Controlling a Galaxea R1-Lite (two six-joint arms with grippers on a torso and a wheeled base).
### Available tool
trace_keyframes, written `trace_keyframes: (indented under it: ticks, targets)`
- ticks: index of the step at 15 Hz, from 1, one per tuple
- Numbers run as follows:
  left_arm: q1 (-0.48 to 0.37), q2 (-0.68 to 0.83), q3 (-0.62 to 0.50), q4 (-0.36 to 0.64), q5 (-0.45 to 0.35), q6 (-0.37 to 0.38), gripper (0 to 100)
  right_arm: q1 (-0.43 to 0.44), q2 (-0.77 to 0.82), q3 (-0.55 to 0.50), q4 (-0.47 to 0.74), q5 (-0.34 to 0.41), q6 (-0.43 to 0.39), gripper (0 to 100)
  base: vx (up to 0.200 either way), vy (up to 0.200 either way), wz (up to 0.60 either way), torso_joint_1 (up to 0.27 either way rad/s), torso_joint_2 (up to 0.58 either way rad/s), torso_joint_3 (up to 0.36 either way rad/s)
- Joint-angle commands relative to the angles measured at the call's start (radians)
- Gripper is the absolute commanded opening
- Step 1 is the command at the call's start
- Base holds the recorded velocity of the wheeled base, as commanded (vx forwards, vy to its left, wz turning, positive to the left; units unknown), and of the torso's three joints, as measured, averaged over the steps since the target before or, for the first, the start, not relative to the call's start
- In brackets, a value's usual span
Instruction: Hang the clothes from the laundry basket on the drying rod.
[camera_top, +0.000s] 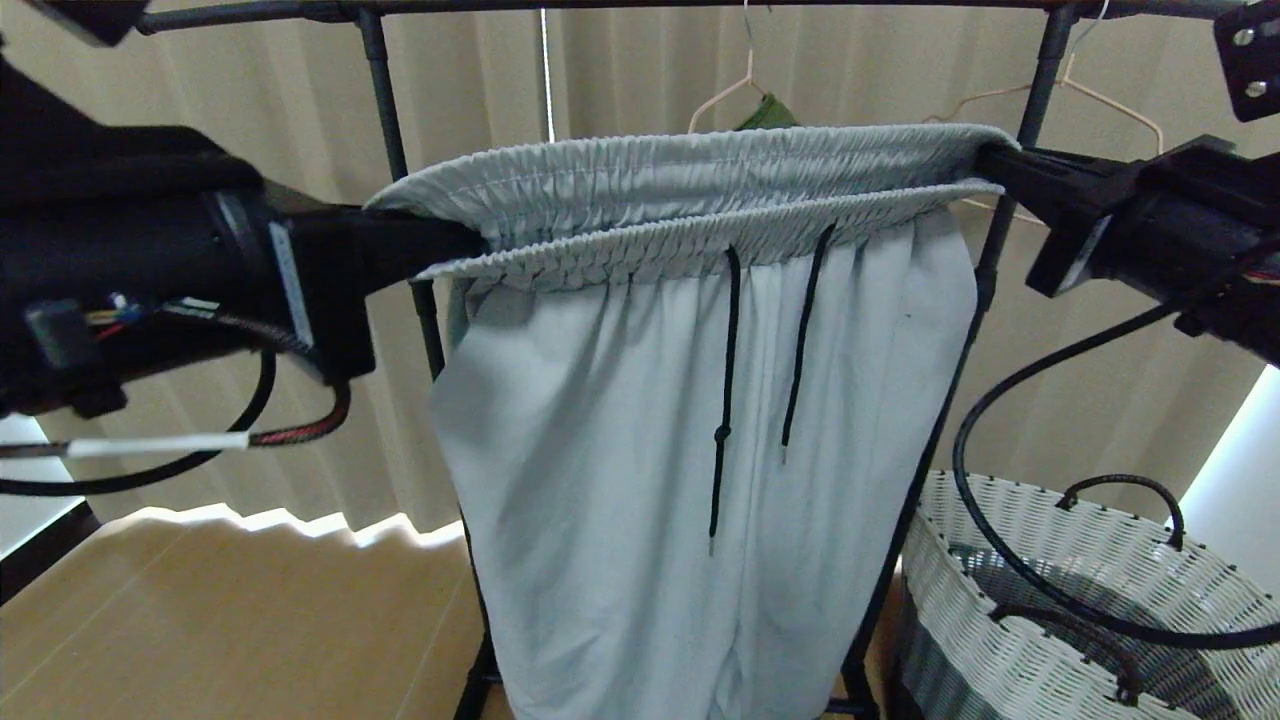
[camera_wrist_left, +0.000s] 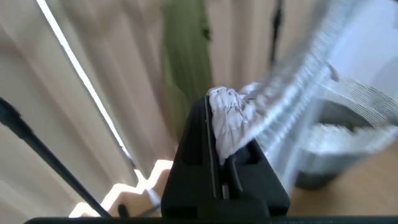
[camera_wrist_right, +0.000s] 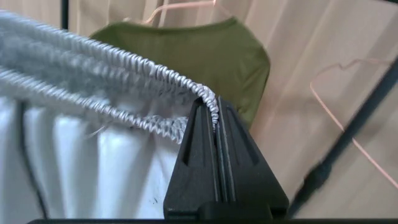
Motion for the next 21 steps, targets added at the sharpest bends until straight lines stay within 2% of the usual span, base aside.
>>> trace_keyframes:
  ticks: [1, 2, 5, 10, 12, 14, 17, 21]
  targets:
    - [-0.048, -0.096, 0.056, 0.012, 0.000, 0.002, 0, 0.001, 0.095, -0.017, -0.034, -0.001, -0.001, 0, 0.000, 0.000, 0.00, 0.000, 0.00, 0.000]
    - [-0.062, -0.131, 0.111, 0.009, -0.004, 0.002, 0, 0.005, 0.110, -0.017, -0.075, 0.000, -0.002, 0, 0.000, 0.000, 0.00, 0.000, 0.00, 0.000]
    - [-0.142, -0.174, 0.147, 0.010, -0.027, -0.001, 0, 0.008, 0.113, -0.020, -0.076, 0.000, -0.002, 0, 0.000, 0.000, 0.00, 0.000, 0.00, 0.000]
    - [-0.140, -0.168, 0.162, 0.006, -0.024, 0.001, 0, 0.010, 0.101, 0.003, -0.078, -0.003, -0.002, 0, 0.000, 0.000, 0.00, 0.000, 0.00, 0.000]
    - [-0.119, -0.139, 0.153, 0.003, -0.007, 0.004, 0, 0.008, 0.084, 0.006, -0.075, -0.007, -0.004, 0, 0.000, 0.000, 0.00, 0.000, 0.00, 0.000]
    - [-0.023, -0.057, 0.087, -0.034, 0.067, 0.051, 0, 0.007, 0.035, 0.011, -0.053, -0.017, -0.004, 0, 0.000, 0.000, 0.00, 0.000, 0.00, 0.000]
    - [0.070, 0.070, -0.010, -0.142, 0.099, 0.065, 0, 0.008, -0.077, 0.040, 0.031, -0.015, -0.004, 0, 0.000, 0.000, 0.00, 0.000, 0.00, 0.000]
    - [0.072, 0.098, 0.009, -0.162, 0.119, 0.056, 0, 0.021, -0.137, 0.141, 0.037, -0.013, -0.002, 0, 0.000, 0.000, 0.00, 0.000, 0.00, 0.000]
